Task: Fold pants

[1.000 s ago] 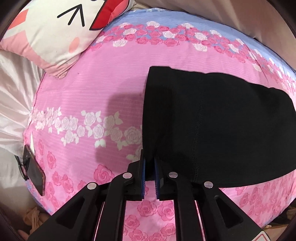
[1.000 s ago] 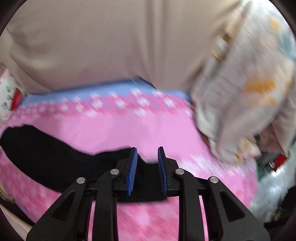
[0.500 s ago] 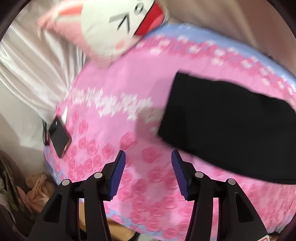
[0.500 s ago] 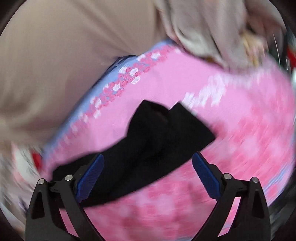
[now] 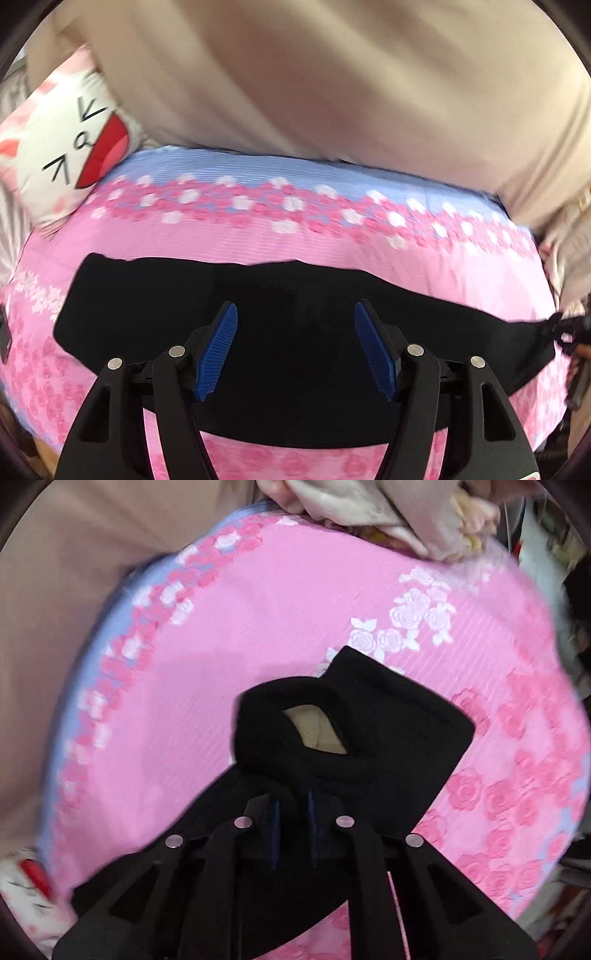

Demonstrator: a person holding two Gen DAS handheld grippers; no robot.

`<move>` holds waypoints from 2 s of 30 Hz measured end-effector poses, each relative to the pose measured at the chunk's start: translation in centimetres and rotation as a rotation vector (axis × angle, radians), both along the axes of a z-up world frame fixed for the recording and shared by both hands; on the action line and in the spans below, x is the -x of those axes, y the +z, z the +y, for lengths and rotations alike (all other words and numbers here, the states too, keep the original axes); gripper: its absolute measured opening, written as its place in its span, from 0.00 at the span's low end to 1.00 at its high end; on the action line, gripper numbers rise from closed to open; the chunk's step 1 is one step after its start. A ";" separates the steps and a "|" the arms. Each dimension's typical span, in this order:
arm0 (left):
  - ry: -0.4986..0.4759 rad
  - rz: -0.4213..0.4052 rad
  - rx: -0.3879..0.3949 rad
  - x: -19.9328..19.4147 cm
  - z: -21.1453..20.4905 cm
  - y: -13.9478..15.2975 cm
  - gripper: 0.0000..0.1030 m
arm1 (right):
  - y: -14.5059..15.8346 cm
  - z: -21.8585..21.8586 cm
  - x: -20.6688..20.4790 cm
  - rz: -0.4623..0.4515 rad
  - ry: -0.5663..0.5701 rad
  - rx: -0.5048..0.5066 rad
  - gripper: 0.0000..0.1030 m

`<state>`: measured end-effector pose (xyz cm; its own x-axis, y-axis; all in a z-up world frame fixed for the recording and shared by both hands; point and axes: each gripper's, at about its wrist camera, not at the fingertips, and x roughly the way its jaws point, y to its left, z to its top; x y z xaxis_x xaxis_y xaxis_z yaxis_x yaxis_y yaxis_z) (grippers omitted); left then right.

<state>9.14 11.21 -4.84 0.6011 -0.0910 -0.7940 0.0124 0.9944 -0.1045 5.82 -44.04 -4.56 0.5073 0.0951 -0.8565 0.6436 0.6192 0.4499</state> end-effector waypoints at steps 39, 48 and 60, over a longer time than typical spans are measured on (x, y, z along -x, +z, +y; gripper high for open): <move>0.149 0.237 -0.300 4.4 -2.5 -9.0 0.73 | -11.1 -5.8 -4.6 0.052 0.469 0.531 0.24; 0.327 0.252 -0.422 3.1 8.0 -10.8 0.73 | -8.2 14.7 -11.0 -0.139 0.946 0.303 0.26; 0.292 0.250 -0.338 3.9 15.8 -13.4 0.80 | -11.6 52.1 -26.1 -0.070 1.446 0.320 0.40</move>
